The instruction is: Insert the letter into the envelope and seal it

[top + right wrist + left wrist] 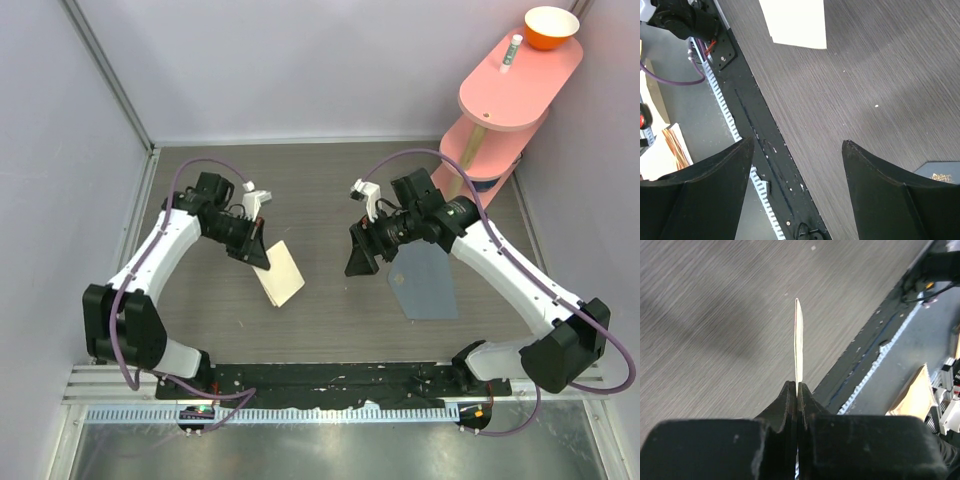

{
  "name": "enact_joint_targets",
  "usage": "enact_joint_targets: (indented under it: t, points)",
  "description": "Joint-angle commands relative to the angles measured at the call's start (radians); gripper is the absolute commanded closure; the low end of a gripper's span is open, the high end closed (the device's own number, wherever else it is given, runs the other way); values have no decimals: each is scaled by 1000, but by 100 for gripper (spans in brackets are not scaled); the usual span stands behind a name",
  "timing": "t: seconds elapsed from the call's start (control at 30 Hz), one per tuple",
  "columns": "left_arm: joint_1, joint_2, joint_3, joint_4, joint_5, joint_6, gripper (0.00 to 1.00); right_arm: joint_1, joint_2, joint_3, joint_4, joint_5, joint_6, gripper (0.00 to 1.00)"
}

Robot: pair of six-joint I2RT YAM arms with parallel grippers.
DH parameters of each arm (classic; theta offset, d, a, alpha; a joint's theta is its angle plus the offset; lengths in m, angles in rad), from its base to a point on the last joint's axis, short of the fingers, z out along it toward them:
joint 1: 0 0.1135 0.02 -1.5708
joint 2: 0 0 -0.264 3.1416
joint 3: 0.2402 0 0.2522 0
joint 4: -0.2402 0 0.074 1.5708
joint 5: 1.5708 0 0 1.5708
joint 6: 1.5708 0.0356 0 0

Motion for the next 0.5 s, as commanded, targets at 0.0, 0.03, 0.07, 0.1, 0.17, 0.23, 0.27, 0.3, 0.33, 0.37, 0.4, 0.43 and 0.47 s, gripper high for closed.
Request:
enact_joint_targets:
  t: [0.0, 0.03, 0.07, 0.1, 0.17, 0.23, 0.27, 0.3, 0.33, 0.37, 0.4, 0.43, 0.47]
  points:
    - [3, 93, 8, -52, -133, 86, 100, 1, 9, 15, -12, 46, -36, 23]
    - [3, 115, 8, -56, -146, 95, 100, 1, 11, 13, -12, 46, -34, 22]
    - [3, 133, 8, -58, -167, 104, 100, 1, 13, 13, -12, 46, -34, 22]
    - [3, 173, 8, -56, -175, 121, 100, 0, 11, 10, -12, 49, -36, 22]
    - [3, 207, 13, -56, -204, 141, 100, 1, 9, 7, -15, 58, -45, 22]
    - [3, 251, 18, -38, -231, 161, 100, 1, 8, 1, -27, 75, -56, 22]
    - [5, 263, 21, -26, -279, 162, 100, 0, 6, -3, -32, 81, -63, 22]
    - [8, 273, 25, -12, -296, 162, 100, -5, 3, -9, -38, 90, -70, 22]
    - [12, 291, 25, 14, -320, 161, 100, -6, 0, -14, -41, 101, -73, 22]
    - [13, 299, 27, 28, -339, 159, 99, -9, -3, -19, -43, 110, -82, 22]
    - [13, 305, 27, 42, -371, 161, 97, -17, -3, -28, -53, 119, -89, 22]
    - [13, 319, 27, 68, -383, 159, 96, -20, 2, -34, -58, 144, -99, 22]
    - [13, 326, 27, 79, -391, 159, 92, -25, 3, -39, -62, 158, -105, 22]
